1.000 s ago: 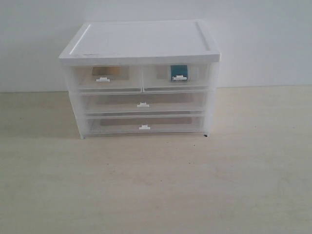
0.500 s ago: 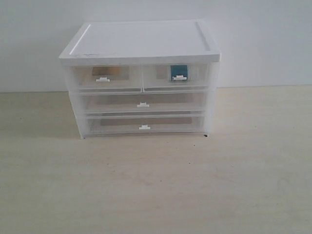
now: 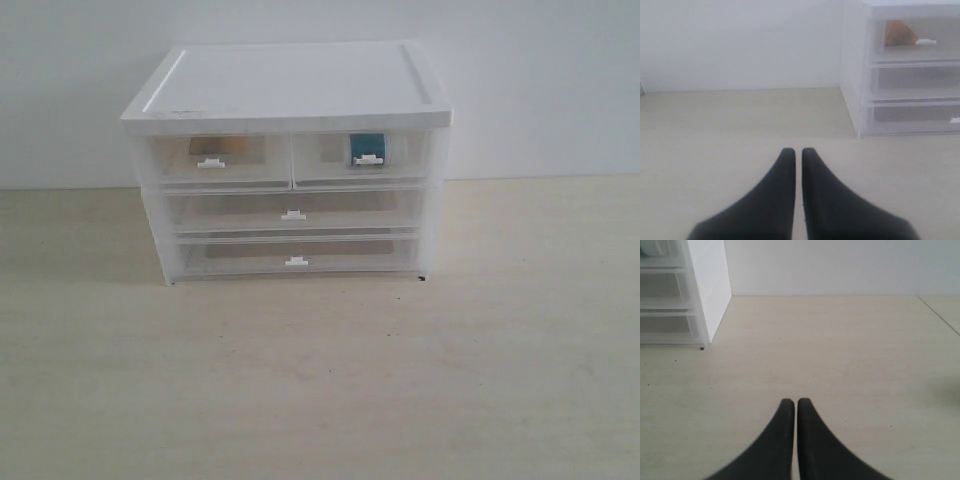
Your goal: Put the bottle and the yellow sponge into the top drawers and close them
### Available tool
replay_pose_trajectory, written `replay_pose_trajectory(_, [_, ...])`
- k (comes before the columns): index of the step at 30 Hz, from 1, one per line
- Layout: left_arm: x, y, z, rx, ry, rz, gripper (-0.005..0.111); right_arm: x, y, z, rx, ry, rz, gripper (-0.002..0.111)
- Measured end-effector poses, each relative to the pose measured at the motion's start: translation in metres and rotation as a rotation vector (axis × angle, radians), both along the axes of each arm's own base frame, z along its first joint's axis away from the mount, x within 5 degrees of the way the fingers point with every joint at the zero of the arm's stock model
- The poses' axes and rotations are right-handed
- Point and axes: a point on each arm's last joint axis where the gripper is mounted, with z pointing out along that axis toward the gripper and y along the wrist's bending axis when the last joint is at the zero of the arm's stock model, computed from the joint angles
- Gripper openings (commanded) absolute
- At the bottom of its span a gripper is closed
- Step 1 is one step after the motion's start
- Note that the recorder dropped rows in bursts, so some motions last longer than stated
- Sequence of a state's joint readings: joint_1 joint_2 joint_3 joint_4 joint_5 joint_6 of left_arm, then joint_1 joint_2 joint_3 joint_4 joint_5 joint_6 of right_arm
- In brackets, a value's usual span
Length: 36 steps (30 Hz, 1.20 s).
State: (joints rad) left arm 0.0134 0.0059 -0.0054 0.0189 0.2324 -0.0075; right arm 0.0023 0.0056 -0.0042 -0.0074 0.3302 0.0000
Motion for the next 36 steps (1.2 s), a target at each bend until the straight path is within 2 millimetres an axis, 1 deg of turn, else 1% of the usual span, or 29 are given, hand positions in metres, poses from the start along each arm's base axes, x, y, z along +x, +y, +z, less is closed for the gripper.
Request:
replay_pose_trajectory(11, [-0.0009, 0.0001, -0.0050, -0.002, 0.050, 0.003, 0.004, 0.0000, 0.0002, 0.0000, 0.007, 0.000, 0.001, 0.000])
replay_pose_trajectory(36, [-0.0009, 0.0001, -0.0050, -0.002, 0.050, 0.003, 0.004, 0.0000, 0.0002, 0.0000, 0.007, 0.000, 0.001, 0.000])
